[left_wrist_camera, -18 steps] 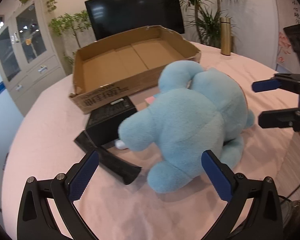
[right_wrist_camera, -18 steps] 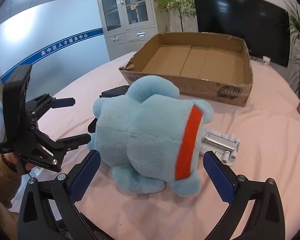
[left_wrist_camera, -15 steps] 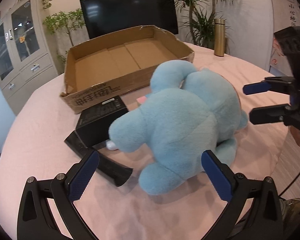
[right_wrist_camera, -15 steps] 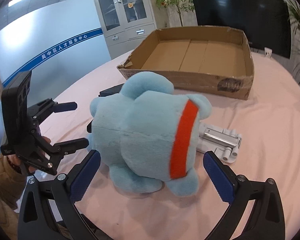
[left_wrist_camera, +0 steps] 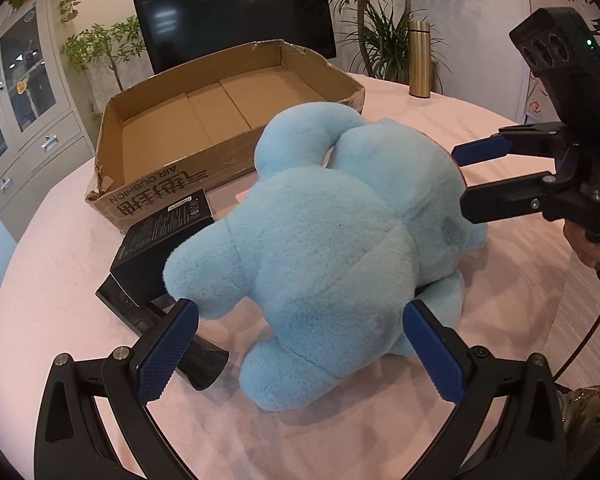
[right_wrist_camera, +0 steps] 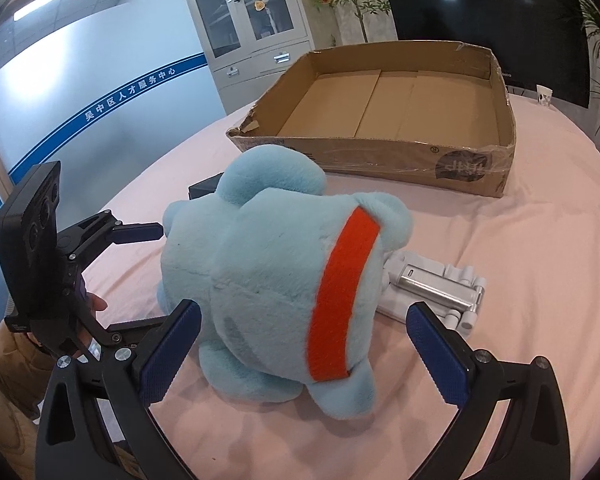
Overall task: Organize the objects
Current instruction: 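Close both tools on the light-blue plush toy from either side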
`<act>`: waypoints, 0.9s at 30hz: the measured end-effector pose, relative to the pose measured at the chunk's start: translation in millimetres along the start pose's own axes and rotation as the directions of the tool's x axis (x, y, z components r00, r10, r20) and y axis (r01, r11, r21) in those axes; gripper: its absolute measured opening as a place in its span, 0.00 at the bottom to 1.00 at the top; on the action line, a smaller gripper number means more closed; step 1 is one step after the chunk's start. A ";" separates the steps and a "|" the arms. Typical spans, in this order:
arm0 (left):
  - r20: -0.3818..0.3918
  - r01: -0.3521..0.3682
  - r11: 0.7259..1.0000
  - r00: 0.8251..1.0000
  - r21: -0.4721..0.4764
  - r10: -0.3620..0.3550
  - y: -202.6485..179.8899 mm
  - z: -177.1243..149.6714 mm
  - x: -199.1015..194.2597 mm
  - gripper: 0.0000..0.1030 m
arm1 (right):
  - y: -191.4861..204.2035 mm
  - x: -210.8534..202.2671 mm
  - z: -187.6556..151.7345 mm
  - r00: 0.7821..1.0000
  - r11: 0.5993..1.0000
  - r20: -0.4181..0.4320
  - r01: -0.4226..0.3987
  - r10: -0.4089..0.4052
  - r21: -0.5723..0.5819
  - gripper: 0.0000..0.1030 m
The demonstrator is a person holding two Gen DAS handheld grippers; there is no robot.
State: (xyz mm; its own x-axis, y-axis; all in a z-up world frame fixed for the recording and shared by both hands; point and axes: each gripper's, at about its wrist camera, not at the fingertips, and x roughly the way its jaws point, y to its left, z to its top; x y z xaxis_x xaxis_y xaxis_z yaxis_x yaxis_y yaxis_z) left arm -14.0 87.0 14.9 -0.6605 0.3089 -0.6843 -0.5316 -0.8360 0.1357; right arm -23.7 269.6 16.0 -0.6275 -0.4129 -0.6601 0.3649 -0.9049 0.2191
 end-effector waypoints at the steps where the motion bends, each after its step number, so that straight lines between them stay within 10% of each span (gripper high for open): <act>1: 0.000 -0.002 1.000 1.000 -0.002 0.002 -1.4 -0.2 0.6 0.99 | -1.1 0.6 0.5 1.000 1.000 -0.001 -0.001 0.001 -0.003 1.00; 18: -0.017 0.031 0.998 0.999 -0.060 -0.032 1.3 4.6 8.5 0.99 | -12.9 18.8 11.4 0.996 0.995 -0.032 -0.083 0.081 -0.049 1.00; 27: -0.017 0.201 0.964 0.978 -0.176 -0.207 17.0 4.4 24.6 0.98 | -21.7 35.0 12.2 0.986 0.988 -0.071 -0.151 0.150 -0.020 0.96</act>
State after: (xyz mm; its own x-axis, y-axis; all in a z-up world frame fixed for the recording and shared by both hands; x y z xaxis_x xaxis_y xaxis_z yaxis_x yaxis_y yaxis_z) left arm -41.6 82.4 3.5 -0.5269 0.4674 -0.7099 -0.5516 -0.8234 -0.1328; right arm -62.0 273.6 -3.0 -0.5153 -0.5352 -0.6694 0.4690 -0.8298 0.3023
